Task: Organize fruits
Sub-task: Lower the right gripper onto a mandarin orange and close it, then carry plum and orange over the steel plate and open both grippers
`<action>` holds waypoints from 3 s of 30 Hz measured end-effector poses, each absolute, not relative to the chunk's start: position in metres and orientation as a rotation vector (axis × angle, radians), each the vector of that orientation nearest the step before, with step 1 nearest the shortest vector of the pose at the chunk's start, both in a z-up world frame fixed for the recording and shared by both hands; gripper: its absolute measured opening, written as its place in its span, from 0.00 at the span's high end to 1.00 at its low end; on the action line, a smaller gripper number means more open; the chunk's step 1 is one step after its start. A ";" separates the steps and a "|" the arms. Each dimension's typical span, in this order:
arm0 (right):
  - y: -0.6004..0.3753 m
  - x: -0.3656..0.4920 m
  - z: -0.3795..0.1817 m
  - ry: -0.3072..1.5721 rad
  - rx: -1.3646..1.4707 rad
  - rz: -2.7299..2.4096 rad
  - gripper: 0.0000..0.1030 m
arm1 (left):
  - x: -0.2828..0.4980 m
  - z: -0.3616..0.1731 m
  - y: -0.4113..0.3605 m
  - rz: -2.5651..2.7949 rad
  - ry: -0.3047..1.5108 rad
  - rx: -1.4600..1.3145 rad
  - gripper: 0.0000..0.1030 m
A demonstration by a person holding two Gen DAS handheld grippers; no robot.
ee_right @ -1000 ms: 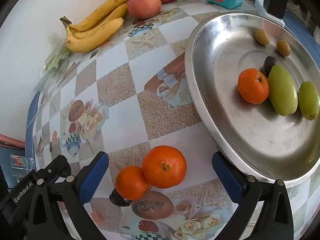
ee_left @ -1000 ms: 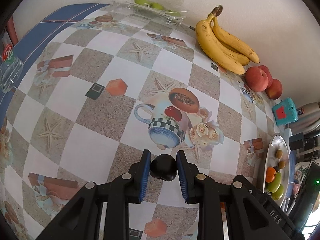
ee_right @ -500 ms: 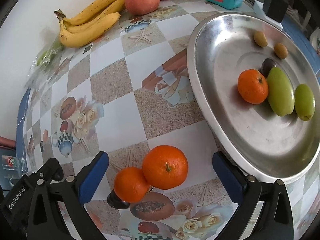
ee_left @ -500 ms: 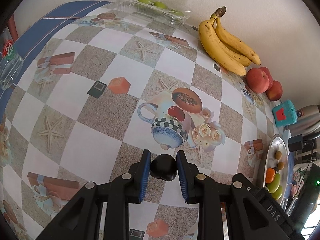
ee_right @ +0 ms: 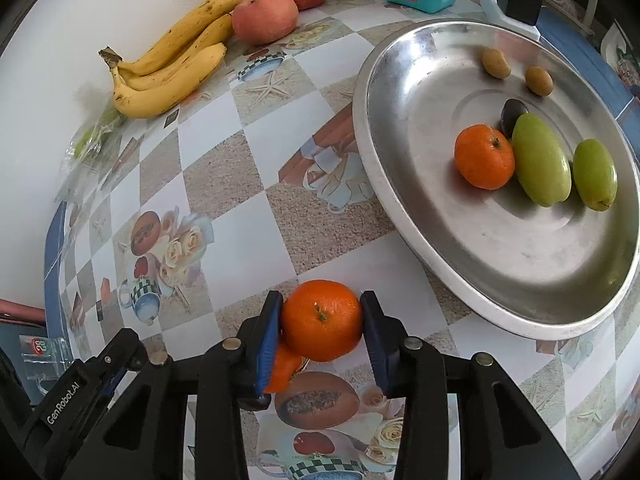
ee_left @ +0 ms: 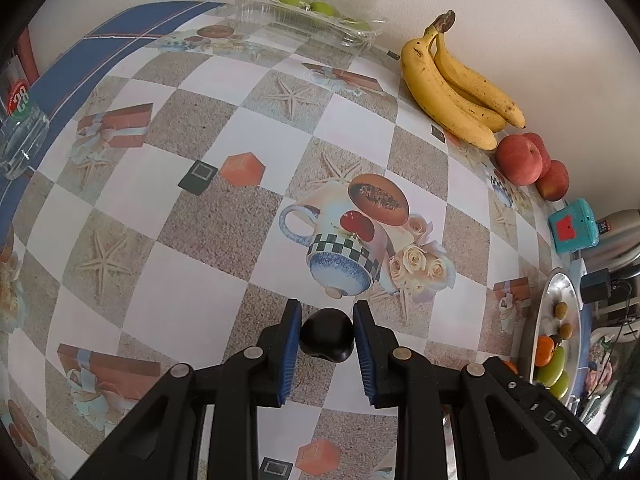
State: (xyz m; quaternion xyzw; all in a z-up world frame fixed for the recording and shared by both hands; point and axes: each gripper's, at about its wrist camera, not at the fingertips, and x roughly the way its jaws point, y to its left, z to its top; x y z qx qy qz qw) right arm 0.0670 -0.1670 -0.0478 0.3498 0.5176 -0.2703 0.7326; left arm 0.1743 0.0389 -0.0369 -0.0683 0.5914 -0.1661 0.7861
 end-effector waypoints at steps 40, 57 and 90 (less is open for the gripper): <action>-0.204 0.037 0.019 1.070 0.524 -0.685 0.60 | 0.132 0.020 -0.030 -0.436 1.136 0.003 0.72; -0.295 -0.032 0.026 1.049 0.584 -0.878 0.60 | 0.064 0.029 -0.122 -0.603 1.086 0.197 0.72; -0.342 -0.060 -0.001 0.994 0.628 -0.851 0.60 | 0.013 -0.002 -0.190 -0.746 1.057 0.341 0.72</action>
